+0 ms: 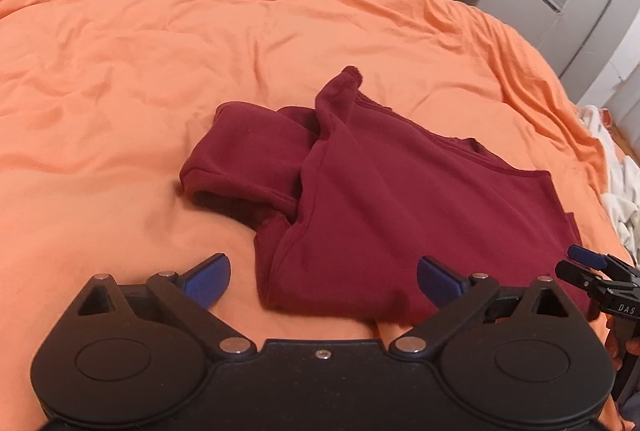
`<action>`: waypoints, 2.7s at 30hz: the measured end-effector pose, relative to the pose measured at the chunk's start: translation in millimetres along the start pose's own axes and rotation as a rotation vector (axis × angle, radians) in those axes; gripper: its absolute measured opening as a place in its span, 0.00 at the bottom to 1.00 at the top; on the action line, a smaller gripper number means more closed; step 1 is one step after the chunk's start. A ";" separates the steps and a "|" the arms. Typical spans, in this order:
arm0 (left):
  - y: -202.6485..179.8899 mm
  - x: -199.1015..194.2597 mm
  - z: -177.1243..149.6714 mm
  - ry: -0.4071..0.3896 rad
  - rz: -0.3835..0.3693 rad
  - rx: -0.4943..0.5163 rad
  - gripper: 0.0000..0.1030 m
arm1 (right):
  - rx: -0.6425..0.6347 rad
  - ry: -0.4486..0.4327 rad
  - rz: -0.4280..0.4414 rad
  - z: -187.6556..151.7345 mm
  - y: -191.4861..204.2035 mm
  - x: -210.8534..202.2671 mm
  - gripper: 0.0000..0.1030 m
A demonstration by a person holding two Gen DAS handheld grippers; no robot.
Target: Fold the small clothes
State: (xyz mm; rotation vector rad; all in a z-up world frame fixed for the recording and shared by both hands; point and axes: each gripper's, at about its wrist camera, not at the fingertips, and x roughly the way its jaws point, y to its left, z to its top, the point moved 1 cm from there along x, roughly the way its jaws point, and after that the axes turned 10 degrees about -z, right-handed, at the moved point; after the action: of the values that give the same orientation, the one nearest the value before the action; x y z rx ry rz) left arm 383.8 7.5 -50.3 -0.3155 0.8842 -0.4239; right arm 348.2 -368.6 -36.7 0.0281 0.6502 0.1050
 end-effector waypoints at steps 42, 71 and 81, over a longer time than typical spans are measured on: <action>6.1 44.1 10.6 0.006 0.097 0.043 0.99 | 0.117 0.090 -0.288 -22.5 -22.5 -4.8 1.00; 17.2 55.1 29.8 -0.005 0.168 -0.084 0.87 | 0.001 -0.011 -0.305 -5.4 12.7 -26.3 1.00; 19.1 52.9 29.8 -0.011 0.137 -0.100 0.63 | -0.104 0.023 -0.281 -19.0 43.1 -11.4 1.00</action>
State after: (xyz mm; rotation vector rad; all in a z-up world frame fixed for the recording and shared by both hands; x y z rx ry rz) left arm 441.5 1.5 -76.6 -0.3464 0.9117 -0.2512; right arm 323.8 -327.0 -42.4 -0.1641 0.6646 -0.1322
